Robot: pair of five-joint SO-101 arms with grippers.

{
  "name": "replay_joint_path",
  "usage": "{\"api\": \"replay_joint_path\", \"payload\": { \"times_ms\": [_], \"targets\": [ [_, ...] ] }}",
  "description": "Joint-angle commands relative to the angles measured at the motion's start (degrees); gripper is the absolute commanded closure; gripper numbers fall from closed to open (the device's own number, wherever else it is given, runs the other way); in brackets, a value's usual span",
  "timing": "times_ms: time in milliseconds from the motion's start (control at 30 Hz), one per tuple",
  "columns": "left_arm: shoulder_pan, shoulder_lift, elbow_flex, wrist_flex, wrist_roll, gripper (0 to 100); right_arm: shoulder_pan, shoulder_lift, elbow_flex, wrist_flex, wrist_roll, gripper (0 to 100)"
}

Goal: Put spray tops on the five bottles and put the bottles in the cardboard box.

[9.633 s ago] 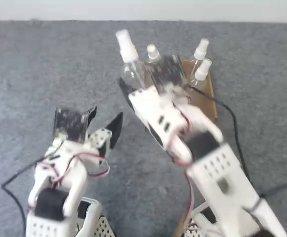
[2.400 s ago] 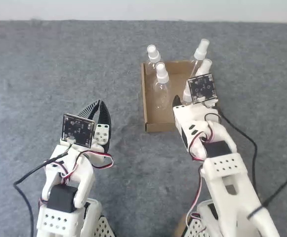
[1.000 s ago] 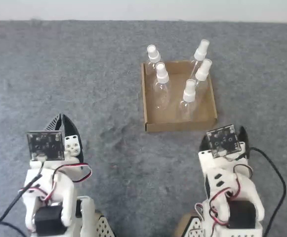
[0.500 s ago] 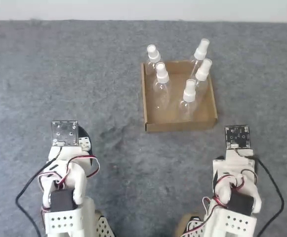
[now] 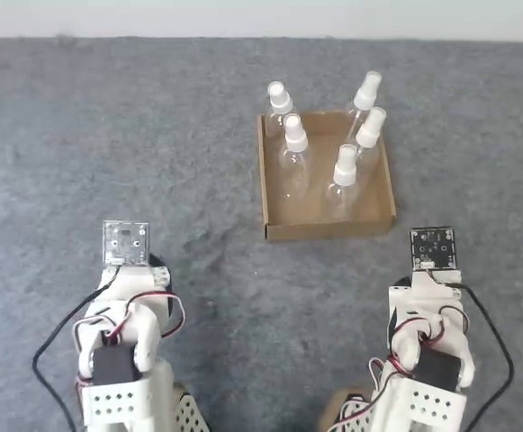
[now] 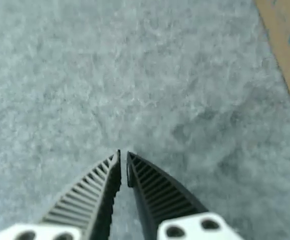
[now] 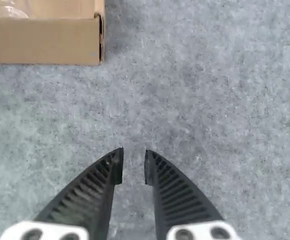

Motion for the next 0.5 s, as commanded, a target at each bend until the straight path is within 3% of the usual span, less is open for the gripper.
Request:
{"api": "replay_joint_path", "payload": {
  "times_ms": [0, 200, 467],
  "targets": [
    [-0.3, -1.1, -0.5, 5.8, 0.2, 99, 0.6, -0.9, 1.2, -1.0, 0.6, 96.8],
    [-0.2, -1.1, -0.5, 7.6, 0.3, 99, 0.4, -0.9, 1.2, 9.9, 0.5, 96.8],
    [-0.2, -1.1, -0.5, 7.6, 0.4, 99, 0.4, -0.9, 1.3, 10.3, 0.5, 96.6]
  ]
}}
